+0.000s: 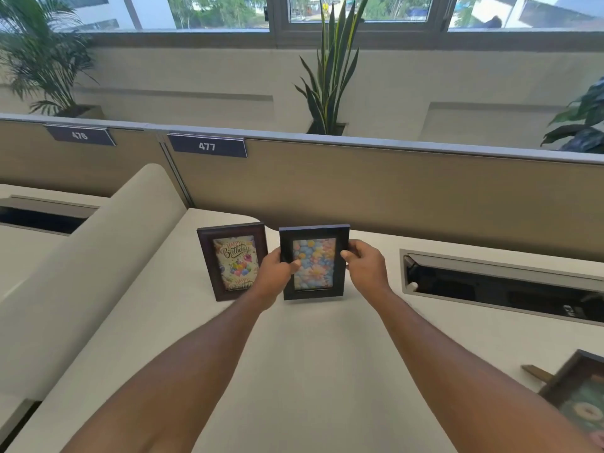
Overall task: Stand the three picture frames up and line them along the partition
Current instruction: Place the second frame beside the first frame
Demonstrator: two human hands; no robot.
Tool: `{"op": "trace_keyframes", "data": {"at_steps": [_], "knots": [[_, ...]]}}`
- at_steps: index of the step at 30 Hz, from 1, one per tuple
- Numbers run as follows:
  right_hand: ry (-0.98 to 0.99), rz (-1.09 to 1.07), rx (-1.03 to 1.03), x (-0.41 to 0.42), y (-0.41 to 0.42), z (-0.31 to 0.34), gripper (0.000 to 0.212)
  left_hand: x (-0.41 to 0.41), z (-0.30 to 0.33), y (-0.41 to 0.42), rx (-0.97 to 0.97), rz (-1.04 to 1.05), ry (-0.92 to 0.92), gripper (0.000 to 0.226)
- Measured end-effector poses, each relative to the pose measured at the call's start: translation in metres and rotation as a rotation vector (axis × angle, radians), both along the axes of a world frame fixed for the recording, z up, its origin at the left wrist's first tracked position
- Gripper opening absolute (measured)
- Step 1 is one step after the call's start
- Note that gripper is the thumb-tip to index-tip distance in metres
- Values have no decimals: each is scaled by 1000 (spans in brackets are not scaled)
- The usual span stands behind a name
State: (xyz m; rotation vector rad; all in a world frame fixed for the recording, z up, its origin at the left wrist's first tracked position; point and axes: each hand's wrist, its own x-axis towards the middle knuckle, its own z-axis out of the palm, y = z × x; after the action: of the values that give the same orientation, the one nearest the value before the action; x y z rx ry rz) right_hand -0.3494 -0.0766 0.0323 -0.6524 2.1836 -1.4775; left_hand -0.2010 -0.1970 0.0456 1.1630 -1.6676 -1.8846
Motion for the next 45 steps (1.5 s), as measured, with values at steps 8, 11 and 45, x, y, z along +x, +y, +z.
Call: {"op": "trace_keyframes", "data": {"at_steps": [8, 11, 45], "knots": [[3, 9, 22, -13, -27, -8, 19, -13, -15, -19, 50, 47, -40, 36], [20, 16, 30, -14, -28, -10, 19, -15, -19, -19, 76, 58, -52, 38], [6, 46, 105, -3, -52, -7, 29, 22, -53, 52, -201, 59, -350, 78]]}}
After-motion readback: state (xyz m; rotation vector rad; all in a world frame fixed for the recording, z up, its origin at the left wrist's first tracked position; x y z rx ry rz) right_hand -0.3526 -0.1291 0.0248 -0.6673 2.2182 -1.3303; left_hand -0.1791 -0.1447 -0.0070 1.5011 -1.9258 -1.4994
